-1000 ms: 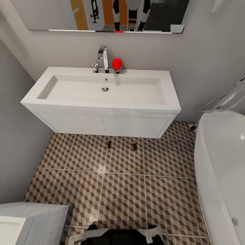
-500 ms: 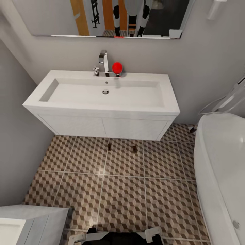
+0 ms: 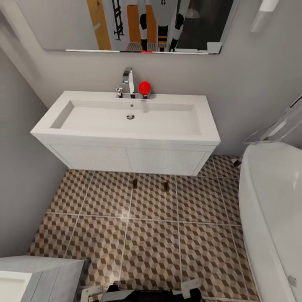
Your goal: Take the four mousetraps from the cabinet in the bathroom and place them on the bathroom floor. Make sure all four end up on the same floor surface, and ensure that at least two of them are either under or directly next to the same bathroom sink.
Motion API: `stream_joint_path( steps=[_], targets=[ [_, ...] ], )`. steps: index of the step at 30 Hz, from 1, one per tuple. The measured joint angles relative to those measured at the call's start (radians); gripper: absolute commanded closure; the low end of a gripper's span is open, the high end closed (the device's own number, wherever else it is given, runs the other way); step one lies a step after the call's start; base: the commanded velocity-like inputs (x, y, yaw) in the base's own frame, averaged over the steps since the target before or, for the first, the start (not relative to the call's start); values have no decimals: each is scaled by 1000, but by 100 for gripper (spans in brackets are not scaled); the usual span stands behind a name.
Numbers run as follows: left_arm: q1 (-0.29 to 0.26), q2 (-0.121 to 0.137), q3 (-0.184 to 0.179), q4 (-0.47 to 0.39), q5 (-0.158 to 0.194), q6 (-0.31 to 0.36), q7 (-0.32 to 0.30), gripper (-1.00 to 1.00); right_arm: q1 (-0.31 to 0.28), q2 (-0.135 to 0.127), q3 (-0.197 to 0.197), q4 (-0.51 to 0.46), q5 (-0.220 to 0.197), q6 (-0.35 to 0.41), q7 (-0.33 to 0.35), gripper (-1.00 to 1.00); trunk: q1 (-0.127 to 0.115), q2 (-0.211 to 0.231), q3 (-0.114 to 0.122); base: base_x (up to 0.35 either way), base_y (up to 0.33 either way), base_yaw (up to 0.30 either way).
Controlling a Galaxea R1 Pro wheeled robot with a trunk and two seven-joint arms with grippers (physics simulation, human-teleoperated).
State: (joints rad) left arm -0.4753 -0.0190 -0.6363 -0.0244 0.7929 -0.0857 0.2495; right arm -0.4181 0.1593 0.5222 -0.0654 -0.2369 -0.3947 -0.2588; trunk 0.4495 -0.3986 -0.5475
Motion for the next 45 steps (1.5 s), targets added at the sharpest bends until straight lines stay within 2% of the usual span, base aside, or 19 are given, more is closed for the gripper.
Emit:
stream_joint_path(
  steps=[10, 17, 45],
  targets=[
    [0, 6, 1, 3, 0, -6, 0, -100, 1, 1, 0, 0, 0, -4, -4, -100, 0, 0, 16, 0, 0, 0],
    [0, 0, 1, 3, 0, -6, 0, -100, 1, 4, 0, 0, -3, -4, -5, -100, 0, 0, 27, 0, 0, 0],
    [0, 3, 0, 1, -2, -7, 0, -100, 0, 2, -2, 0, -4, -2, 0, -100, 0, 0, 70, 0, 0, 0]
  ],
)
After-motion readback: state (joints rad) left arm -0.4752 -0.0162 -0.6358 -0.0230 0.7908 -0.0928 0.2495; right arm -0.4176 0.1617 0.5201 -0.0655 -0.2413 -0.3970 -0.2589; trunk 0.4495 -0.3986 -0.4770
